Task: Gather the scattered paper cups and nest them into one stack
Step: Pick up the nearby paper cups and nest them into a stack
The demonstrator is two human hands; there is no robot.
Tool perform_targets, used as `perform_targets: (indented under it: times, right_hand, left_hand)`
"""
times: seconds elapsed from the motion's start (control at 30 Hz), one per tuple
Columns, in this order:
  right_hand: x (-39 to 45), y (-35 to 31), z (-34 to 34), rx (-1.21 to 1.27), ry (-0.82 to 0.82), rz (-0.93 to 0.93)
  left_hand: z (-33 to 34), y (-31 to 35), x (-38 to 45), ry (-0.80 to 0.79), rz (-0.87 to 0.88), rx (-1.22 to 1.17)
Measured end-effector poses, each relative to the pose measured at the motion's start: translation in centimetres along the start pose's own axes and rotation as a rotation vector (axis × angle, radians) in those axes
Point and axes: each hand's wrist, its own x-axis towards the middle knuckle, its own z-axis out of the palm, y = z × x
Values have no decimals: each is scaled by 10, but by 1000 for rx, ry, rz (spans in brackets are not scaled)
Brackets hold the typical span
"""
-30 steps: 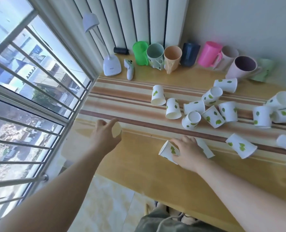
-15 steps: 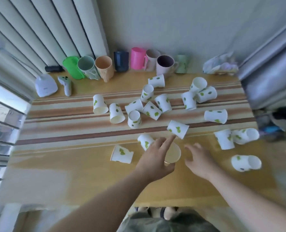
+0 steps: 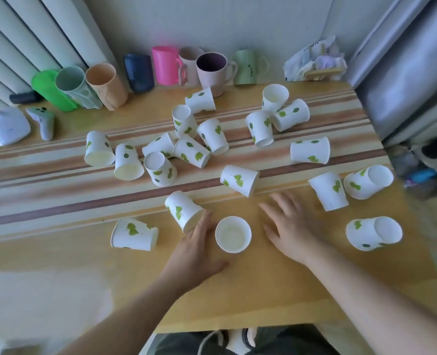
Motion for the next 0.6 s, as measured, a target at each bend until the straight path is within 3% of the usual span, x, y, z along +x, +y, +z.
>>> perform_targets:
  times: [0.27,0.4,0.6]
  right_hand:
    - [13,22,56,-49,286,-132]
    - [12,19,56,-71,276,-118]
    - [-34,2,52,8,240,-28]
  left_hand:
    - [40,-30,4,255,190,209]
    - [47,-31,1,304,260,317]
    - [55,-23,-17,416,186,349]
